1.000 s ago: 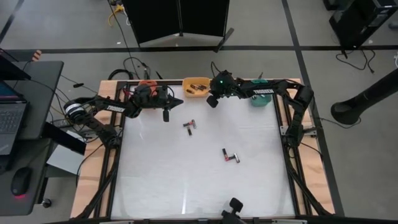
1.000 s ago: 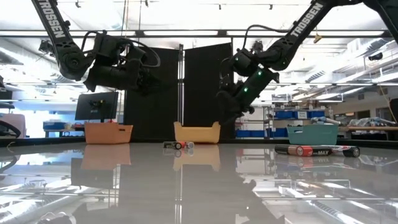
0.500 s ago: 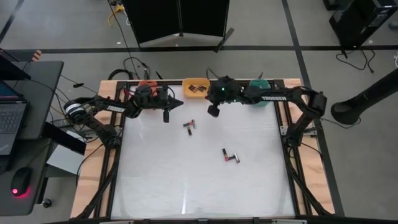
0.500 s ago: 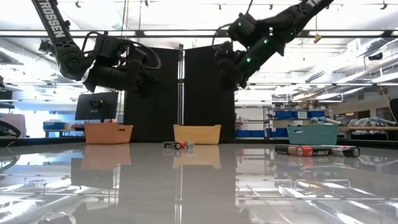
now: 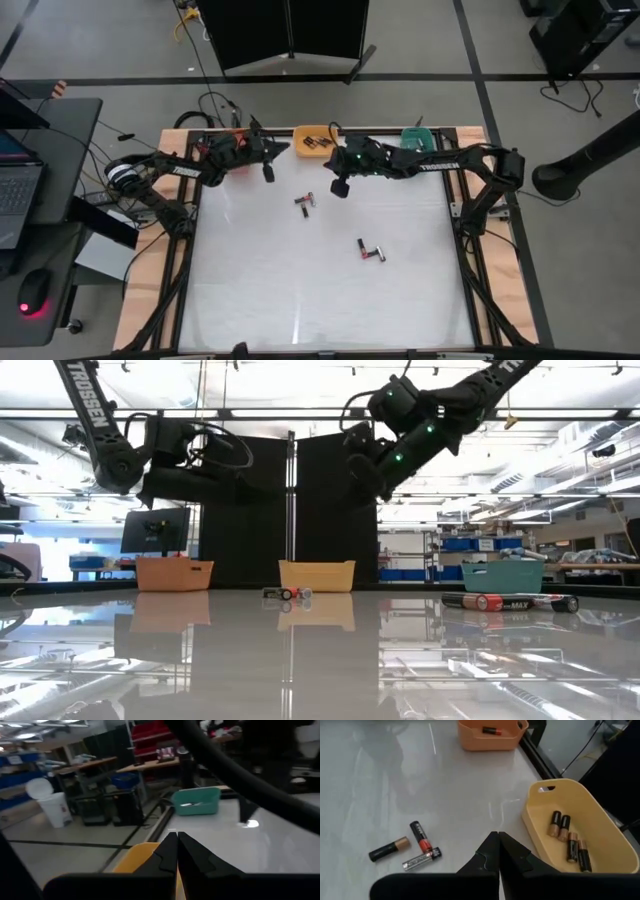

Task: Sort batteries
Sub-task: Put the red battery into the orange bin

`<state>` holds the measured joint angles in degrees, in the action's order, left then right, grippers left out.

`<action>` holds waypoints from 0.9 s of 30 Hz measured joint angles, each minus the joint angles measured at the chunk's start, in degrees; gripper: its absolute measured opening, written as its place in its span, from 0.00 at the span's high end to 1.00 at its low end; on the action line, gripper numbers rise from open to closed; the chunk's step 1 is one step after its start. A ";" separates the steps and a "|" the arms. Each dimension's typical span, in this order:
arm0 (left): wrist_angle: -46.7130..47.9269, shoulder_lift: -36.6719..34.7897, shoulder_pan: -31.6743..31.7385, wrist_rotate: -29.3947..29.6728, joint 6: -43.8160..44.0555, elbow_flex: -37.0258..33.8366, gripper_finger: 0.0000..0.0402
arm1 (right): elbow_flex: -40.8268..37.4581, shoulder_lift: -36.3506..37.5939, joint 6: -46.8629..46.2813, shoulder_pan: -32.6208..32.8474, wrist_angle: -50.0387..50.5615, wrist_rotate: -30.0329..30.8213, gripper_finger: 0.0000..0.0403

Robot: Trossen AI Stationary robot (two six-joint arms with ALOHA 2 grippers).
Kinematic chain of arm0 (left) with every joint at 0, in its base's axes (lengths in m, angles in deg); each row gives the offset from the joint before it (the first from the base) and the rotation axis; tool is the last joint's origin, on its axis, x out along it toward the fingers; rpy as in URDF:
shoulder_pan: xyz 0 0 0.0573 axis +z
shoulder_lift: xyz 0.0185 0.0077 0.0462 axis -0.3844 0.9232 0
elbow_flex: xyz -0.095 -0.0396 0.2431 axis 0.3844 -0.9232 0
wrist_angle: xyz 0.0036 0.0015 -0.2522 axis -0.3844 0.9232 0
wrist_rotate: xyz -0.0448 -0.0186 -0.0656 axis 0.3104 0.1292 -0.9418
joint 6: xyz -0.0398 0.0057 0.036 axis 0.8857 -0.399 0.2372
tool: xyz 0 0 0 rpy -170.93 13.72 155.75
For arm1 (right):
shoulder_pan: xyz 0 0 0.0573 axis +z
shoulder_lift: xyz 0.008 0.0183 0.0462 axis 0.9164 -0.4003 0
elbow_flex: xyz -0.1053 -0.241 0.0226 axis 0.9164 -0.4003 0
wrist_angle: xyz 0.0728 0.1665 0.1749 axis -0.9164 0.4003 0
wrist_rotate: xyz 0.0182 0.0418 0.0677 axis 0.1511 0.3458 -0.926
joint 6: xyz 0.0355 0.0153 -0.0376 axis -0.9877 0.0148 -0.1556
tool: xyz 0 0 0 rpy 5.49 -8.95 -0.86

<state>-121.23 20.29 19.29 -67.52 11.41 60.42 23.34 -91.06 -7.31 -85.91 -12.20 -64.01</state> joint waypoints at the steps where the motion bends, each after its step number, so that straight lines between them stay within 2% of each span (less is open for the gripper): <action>1: -0.85 0.95 0.37 0.37 -0.03 0.44 0.95 | -0.87 0.02 -0.04 -0.04 -1.26 0.06 0.98; 6: -5.72 8.21 2.09 1.78 0.38 3.47 0.95 | -4.57 0.02 -0.35 -0.11 -6.60 0.10 0.98; 13: -19.72 18.78 2.94 1.73 6.00 5.88 0.95 | -4.97 0.04 -0.51 0.80 -5.06 0.34 0.98; 15: -22.85 19.70 2.97 1.71 6.27 6.06 0.95 | -4.97 0.04 -0.50 0.91 -5.03 0.32 0.98; 23: -23.06 19.93 3.06 1.50 6.37 6.06 0.95 | -4.97 0.04 -0.48 1.31 -2.87 0.34 0.97; 27: -19.40 19.60 3.29 0.17 6.82 7.68 0.95 | -4.97 0.04 -0.66 1.95 -2.56 0.34 0.94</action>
<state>-140.62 39.89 22.58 -67.34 18.23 68.10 18.36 -91.02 -7.96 -83.95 -14.76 -63.67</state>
